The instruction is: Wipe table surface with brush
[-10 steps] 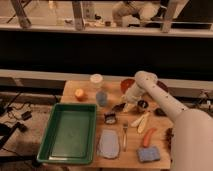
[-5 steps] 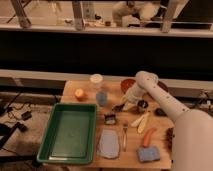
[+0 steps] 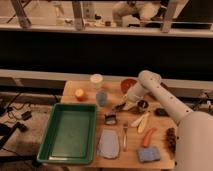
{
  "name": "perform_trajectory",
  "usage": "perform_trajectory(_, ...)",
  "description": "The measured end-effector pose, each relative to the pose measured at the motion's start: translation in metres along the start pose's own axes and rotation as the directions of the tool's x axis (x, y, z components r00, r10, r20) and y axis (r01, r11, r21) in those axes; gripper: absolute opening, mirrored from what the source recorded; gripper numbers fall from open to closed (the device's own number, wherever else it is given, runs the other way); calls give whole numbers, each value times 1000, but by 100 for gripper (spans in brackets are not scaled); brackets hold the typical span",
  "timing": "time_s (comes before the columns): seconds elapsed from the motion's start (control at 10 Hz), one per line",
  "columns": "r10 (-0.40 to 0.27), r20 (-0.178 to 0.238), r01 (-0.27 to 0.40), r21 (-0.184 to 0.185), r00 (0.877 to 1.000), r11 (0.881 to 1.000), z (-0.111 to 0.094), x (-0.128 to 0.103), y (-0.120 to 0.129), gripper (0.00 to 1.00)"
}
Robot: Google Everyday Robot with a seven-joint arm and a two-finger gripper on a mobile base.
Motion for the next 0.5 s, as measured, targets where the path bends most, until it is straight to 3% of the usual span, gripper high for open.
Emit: perform_trajectory(0.5,-19,41,16,68,999,998,-21,-12,-10,0)
